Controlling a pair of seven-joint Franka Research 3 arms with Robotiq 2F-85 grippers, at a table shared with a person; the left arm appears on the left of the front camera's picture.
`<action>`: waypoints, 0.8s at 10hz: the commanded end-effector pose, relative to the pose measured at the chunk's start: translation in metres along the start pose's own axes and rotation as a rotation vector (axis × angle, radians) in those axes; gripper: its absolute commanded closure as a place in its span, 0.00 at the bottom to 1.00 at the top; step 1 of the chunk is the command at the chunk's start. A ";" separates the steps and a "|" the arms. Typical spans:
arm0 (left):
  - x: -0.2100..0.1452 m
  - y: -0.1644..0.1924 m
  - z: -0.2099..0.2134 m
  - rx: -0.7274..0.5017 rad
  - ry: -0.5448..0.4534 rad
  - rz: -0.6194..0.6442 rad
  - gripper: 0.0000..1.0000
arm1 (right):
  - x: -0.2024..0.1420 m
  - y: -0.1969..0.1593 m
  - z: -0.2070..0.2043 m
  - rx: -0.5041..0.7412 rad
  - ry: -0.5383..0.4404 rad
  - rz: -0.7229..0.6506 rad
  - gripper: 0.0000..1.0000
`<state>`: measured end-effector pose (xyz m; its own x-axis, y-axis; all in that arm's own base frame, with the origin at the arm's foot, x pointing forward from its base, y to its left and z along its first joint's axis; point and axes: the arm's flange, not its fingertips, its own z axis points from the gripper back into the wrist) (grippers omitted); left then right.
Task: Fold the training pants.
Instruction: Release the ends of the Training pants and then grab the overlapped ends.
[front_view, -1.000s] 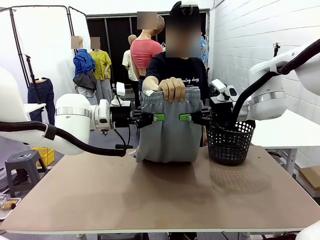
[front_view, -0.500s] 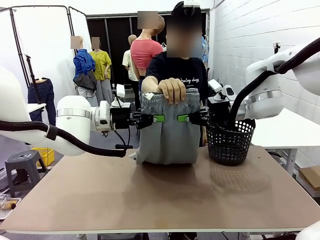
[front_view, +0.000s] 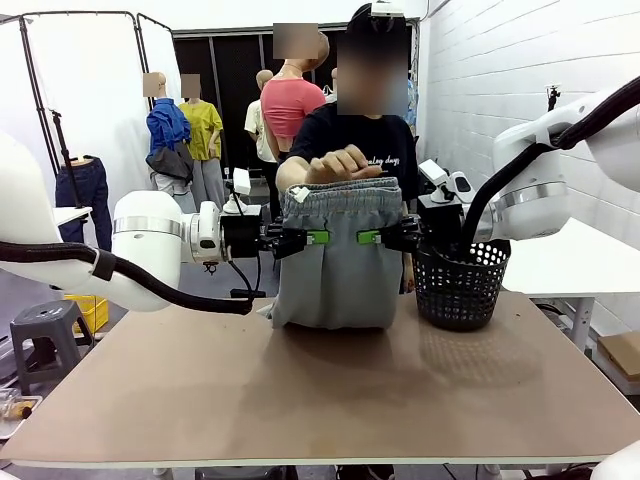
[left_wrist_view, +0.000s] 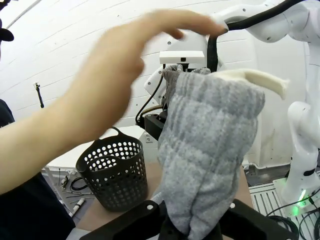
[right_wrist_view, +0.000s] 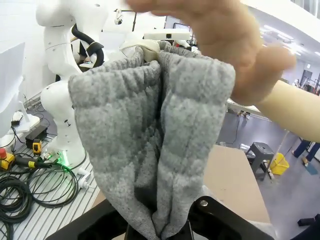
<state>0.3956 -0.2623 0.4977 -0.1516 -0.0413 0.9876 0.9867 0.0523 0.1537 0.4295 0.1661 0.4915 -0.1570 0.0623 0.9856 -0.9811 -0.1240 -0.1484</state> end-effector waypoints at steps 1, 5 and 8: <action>0.003 -0.001 -0.001 0.007 0.006 -0.010 1.00 | 0.000 0.002 0.001 0.007 -0.023 0.011 1.00; 0.003 -0.001 -0.001 0.007 0.006 -0.010 1.00 | 0.000 0.002 0.001 0.007 -0.023 0.011 1.00; 0.003 -0.001 -0.001 0.007 0.006 -0.010 1.00 | 0.000 0.002 0.001 0.007 -0.023 0.011 1.00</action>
<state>0.3955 -0.2623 0.4977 -0.1517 -0.0414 0.9876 0.9867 0.0522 0.1538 0.4295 0.1660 0.4915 -0.1572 0.0622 0.9856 -0.9811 -0.1240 -0.1486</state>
